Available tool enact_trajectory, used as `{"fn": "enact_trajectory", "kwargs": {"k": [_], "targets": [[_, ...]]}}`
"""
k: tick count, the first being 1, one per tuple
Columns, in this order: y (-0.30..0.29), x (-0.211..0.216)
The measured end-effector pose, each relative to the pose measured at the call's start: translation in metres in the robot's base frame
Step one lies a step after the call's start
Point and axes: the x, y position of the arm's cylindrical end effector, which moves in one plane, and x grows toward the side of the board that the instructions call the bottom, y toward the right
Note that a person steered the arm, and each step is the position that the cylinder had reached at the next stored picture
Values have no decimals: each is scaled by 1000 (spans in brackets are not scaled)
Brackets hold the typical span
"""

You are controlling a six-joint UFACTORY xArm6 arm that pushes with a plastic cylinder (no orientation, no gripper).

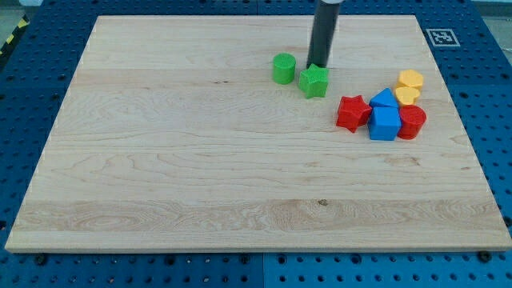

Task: Push the green circle into the green star

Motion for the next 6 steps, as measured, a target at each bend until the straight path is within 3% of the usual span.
{"fn": "enact_trajectory", "kwargs": {"k": [2,3,4,6], "targets": [[-63,-24],[-76,-9],[-68,22],[-41,26]]}}
